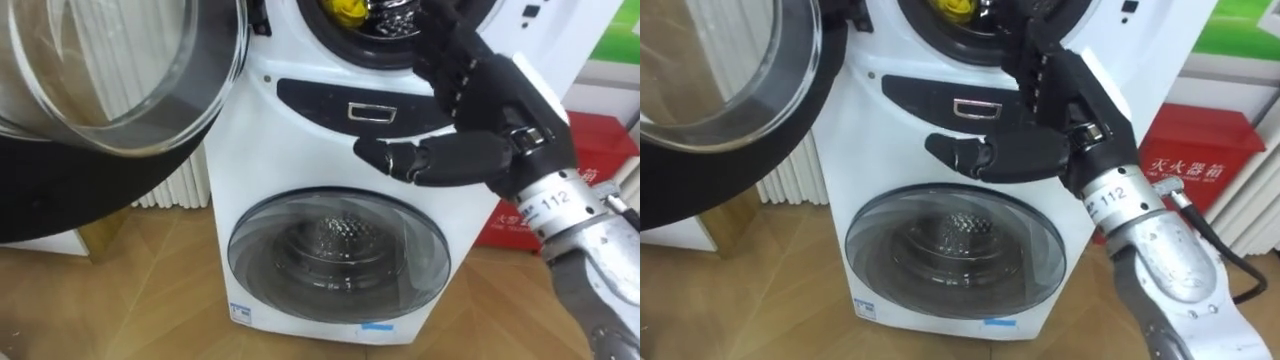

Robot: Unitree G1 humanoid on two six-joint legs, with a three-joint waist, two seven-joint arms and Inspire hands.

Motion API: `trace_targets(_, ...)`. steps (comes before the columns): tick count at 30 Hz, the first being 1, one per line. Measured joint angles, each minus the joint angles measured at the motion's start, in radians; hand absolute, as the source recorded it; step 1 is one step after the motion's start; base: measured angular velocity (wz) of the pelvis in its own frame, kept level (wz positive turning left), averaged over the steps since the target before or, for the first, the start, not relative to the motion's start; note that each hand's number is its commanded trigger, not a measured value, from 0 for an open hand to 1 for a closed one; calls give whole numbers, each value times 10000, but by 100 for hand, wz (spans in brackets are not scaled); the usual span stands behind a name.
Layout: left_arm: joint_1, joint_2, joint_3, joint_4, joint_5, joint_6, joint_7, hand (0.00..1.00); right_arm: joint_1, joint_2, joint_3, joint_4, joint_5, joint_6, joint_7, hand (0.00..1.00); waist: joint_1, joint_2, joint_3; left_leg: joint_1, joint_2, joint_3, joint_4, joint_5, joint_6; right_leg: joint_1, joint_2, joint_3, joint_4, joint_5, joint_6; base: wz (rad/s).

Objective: Pick clothes from washing machine

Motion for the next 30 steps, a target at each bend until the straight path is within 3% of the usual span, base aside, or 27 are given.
trace_targets(2,-73,6,59,42,0,70,0,0,-158,5,253,344,-131,14,30,0,205,-111,54,3,16,8,162,-1,-2,-4,-12,44,112,-58,-54,-15)
trace_targets(5,-257,106,245,328,-231,151,1,0,-231,174,276,791,-414,101,2,0,484,-302,38,-188,127,6,831,-149,-157,-32,-10,57,374,-262,-131,-1)
trace_targets(7,-77,125,258,319,-325,273,0,0,-302,495,276,881,-977,158,-21,0,745,-313,36,-679,379,-51,2259,-566,-221,-48,37,87,825,-617,-261,-6)
trace_targets(10,225,24,217,269,-281,607,-1,0,-702,737,300,1150,-1278,157,-86,0,720,-286,45,-1383,674,-187,4052,-627,-193,134,115,71,1029,-951,-424,9)
trace_targets(11,247,-9,220,277,-272,656,-1,0,-806,744,299,1266,-1342,155,-145,0,700,-234,81,-1594,757,-239,4565,-590,-133,237,158,66,1019,-997,-464,22)
trace_targets(12,328,-53,235,274,-265,733,-2,0,-922,736,272,1553,-1339,146,-321,0,706,-213,56,-2096,743,-492,5356,-597,20,369,185,115,1035,-1180,-622,26)
trace_targets(13,408,-82,227,259,-284,773,0,0,-1007,690,264,1773,-1260,146,-524,0,693,-272,34,-2651,391,-662,5280,-727,175,390,172,354,1124,-1316,-660,25)
trace_targets(14,424,-97,229,249,-282,789,1,0,-1014,644,261,1811,-1261,151,-646,0,712,-296,34,-2989,251,-650,5102,-734,190,381,132,408,1183,-1399,-645,16)
trace_targets(15,489,-107,213,200,-276,797,1,0,-1047,592,266,1889,-1314,158,-745,0,776,-303,24,-3580,-81,-596,4354,-663,160,423,126,566,1194,-1498,-615,-15)
trace_targets(16,565,-107,238,198,-274,788,2,0,-1093,567,265,1957,-1285,187,-782,0,1026,-276,32,-3953,-344,-559,3177,-286,60,484,131,758,1184,-1554,-613,-40)
trace_targets(17,651,-99,248,198,-275,753,2,0,-1093,573,266,1965,-1281,205,-800,0,1187,-252,7,-4045,-396,-555,2648,225,149,519,141,902,1189,-1604,-606,-79)
trace_targets(18,856,-76,322,201,-279,727,1,0,-1153,647,281,1959,-1269,226,-795,0,1329,-243,-22,-4131,-392,-635,1994,1107,241,676,136,1041,1150,-1675,-595,-62)
trace_targets(19,998,-45,503,226,-279,726,0,0,-1194,601,265,1904,-1271,221,-864,0,1209,-328,-91,-4101,-457,-643,1731,1783,431,738,121,1081,1146,-1804,-434,-35)
trace_targets(20,1008,-18,515,251,-279,724,-1,0,-1197,529,265,1890,-1273,222,-939,0,1111,-418,-128,-4014,-573,-676,1683,1905,572,751,70,1086,1147,-1855,-371,0)
trace_targets(21,970,-24,532,266,-293,736,-1,0,-1201,418,277,1890,-1301,280,-1075,0,1008,-545,-163,-3907,-715,-561,1699,1914,735,820,-105,1131,1128,-1951,-235,0)
trace_targets(23,866,-39,531,262,-325,756,0,0,-1202,379,273,1779,-1291,402,-1307,0,831,-556,-172,-3873,-885,-513,1935,1687,853,1031,-282,979,959,-1912,-75,9)
trace_targets(25,577,-35,532,257,-418,710,1,0,-1265,356,261,1708,-1362,394,-1557,0,595,-292,-4,-3908,-976,-400,2709,1183,995,1496,-415,895,892,-1872,80,16)
trace_targets(26,567,-18,530,230,-454,678,1,0,-1265,355,262,1681,-1356,371,-1614,0,575,-250,-1,-3890,-1012,-314,2826,1047,1010,1573,-487,895,932,-1945,208,-8)
trace_targets(27,556,6,530,189,-583,603,1,0,-1264,322,260,1513,-1349,346,-1739,0,474,-183,-40,-3751,-1099,-213,2819,750,1027,1600,-660,857,1160,-2095,462,-4)
trace_targets(28,478,22,527,212,-585,558,2,0,-1253,273,249,1442,-1357,191,-1847,0,296,-180,-22,-3580,-1257,-144,2738,660,1096,1592,-864,794,1552,-2192,631,0)
trace_targets(30,395,26,525,280,-575,530,2,0,-1235,93,270,1326,-1392,150,-1902,0,143,-219,8,-3210,-1436,166,2536,533,1275,1253,-1278,711,2744,-2292,810,-13)
